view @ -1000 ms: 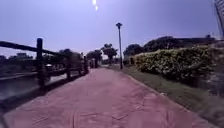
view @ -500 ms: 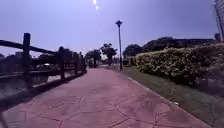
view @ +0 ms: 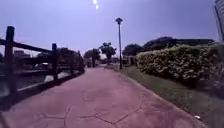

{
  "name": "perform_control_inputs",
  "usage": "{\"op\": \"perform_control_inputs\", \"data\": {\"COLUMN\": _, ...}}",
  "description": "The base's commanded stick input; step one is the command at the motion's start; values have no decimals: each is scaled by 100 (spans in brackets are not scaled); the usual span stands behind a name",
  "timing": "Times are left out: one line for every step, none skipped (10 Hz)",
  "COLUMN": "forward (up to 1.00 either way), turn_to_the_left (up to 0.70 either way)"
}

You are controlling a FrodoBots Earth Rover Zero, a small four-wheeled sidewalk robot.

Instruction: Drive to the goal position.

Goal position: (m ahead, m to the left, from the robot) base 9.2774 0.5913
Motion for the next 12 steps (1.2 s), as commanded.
{"op": "perform_control_inputs", "data": {"forward": 100, "turn_to_the_left": 39}}
{"op": "perform_control_inputs", "data": {"forward": 100, "turn_to_the_left": 31}}
{"op": "perform_control_inputs", "data": {"forward": 100, "turn_to_the_left": 1}}
{"op": "perform_control_inputs", "data": {"forward": 100, "turn_to_the_left": 1}}
{"op": "perform_control_inputs", "data": {"forward": 100, "turn_to_the_left": 1}}
{"op": "perform_control_inputs", "data": {"forward": 100, "turn_to_the_left": 1}}
{"op": "perform_control_inputs", "data": {"forward": 100, "turn_to_the_left": 5}}
{"op": "perform_control_inputs", "data": {"forward": 100, "turn_to_the_left": 41}}
{"op": "perform_control_inputs", "data": {"forward": 100, "turn_to_the_left": 41}}
{"op": "perform_control_inputs", "data": {"forward": 100, "turn_to_the_left": 24}}
{"op": "perform_control_inputs", "data": {"forward": 100, "turn_to_the_left": 5}}
{"op": "perform_control_inputs", "data": {"forward": 100, "turn_to_the_left": 1}}
